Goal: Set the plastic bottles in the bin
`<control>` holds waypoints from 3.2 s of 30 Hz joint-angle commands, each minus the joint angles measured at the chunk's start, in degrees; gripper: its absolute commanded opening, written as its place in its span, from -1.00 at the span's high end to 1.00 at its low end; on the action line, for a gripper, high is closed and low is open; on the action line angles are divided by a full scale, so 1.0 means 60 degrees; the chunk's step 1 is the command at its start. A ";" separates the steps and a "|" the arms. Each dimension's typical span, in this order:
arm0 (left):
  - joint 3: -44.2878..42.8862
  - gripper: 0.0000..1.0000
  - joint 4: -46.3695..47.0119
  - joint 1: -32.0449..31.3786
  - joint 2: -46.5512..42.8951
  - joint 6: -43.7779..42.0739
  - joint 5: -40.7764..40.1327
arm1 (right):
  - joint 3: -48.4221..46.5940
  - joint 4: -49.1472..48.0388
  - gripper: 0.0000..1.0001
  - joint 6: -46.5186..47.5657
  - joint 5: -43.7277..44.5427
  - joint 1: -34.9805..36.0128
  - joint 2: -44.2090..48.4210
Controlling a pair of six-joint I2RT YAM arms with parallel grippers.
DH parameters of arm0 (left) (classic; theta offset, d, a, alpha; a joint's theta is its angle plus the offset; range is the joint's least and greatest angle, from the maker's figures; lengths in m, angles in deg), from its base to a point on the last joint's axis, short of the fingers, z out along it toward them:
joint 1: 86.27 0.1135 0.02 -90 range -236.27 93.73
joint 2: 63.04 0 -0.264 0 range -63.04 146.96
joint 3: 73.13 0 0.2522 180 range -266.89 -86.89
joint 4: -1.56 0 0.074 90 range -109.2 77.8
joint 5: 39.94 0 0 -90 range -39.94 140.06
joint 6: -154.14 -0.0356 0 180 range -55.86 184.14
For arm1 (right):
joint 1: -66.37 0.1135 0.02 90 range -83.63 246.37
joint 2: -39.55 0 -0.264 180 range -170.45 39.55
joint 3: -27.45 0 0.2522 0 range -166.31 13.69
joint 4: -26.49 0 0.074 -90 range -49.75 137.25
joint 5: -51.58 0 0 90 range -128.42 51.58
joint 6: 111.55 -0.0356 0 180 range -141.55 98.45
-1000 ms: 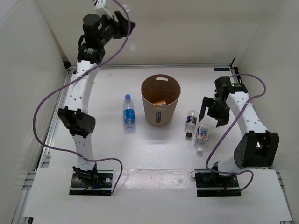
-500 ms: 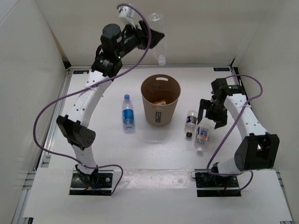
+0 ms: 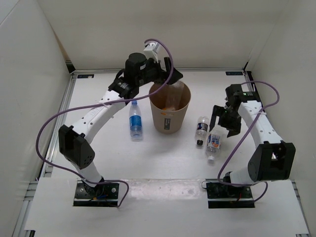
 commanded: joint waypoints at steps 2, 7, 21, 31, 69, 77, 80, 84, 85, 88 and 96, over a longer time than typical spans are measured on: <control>-0.0463 -1.00 0.0959 0.0700 -0.0813 0.0000 -0.0254 | 0.0546 -0.0195 -0.81 -0.0179 -0.0372 -0.0783 0.0635; -0.2981 -1.00 0.0642 0.2543 -0.0361 0.0236 -0.0035 | 0.1219 -0.0516 -0.81 -0.0311 -0.0460 -0.1322 0.0460; 0.1439 -1.00 -0.0442 0.3956 -0.2058 -0.0847 -0.1513 | 0.0386 -0.0913 -0.81 -0.0590 -0.0651 -0.1605 -0.1985; 0.2128 -1.00 -0.1835 0.4556 -0.1898 -0.1917 -0.1719 | -0.0362 -0.0885 -0.81 -0.0575 -0.1178 -0.1487 -0.3889; 0.2436 -1.00 -0.3432 0.6344 -0.0403 -0.1537 -0.1236 | -0.7919 -0.0736 0.65 -0.0649 0.0287 0.0079 -0.0506; 0.2641 -1.00 -0.3447 0.6256 -0.0535 -0.1610 -0.1090 | -0.8917 -0.2362 0.65 -0.0180 0.0287 0.1442 -0.0741; 0.2831 -1.00 -0.3199 0.6256 -0.0506 -0.1581 -0.0593 | -0.8974 -0.3022 0.65 0.0288 -0.0138 0.2581 -0.1018; 0.2846 -1.00 -0.2935 0.6110 -0.0447 -0.1639 -0.0138 | -0.9839 -0.2569 0.38 0.0758 0.0081 0.3537 -0.2026; 0.2905 -1.00 -0.2862 0.6124 -0.0462 -0.1625 -0.0050 | -0.9897 -0.2511 0.38 0.0714 -0.0165 0.3668 -0.2131; 0.3123 -1.00 -0.2671 0.6109 -0.0491 -0.1538 0.0243 | -0.9708 -0.2583 0.20 0.0742 -0.0271 0.4004 -0.2264; 0.4179 -1.00 -0.1002 0.5963 -0.0871 -0.1171 0.1663 | -0.9926 -0.1983 -0.81 0.0890 0.0681 0.4432 -0.2294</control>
